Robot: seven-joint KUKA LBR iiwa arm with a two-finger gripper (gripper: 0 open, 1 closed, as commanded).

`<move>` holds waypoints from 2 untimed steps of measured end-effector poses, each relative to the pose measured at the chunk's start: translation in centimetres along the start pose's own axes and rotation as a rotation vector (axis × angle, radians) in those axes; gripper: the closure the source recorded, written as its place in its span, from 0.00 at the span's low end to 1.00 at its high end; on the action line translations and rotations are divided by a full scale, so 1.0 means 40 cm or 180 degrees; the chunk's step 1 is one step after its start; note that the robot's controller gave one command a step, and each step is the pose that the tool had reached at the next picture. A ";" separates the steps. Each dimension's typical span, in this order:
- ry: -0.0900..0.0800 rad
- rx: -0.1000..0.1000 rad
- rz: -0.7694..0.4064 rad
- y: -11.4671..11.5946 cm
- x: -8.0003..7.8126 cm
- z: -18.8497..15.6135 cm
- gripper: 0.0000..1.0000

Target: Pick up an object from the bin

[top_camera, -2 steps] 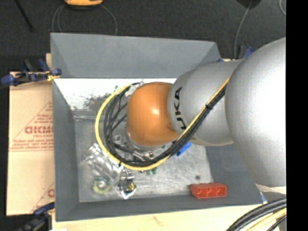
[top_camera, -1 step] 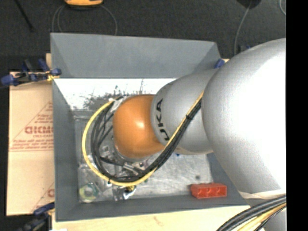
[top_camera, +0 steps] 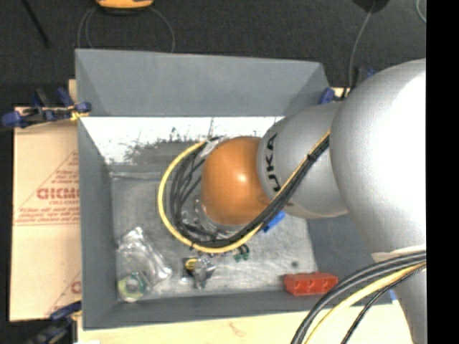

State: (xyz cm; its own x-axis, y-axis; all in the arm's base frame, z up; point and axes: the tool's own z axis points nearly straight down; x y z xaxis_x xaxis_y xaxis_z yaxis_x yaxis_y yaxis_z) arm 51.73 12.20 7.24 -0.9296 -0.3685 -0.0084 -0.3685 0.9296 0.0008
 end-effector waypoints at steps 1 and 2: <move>-0.0027 0.0002 -0.0005 0.006 -0.008 -0.008 1.00; -0.0007 0.0013 0.0110 -0.010 0.012 -0.358 1.00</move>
Offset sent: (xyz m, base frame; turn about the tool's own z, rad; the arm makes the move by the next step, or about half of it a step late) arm 0.0000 0.0000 0.0000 0.0000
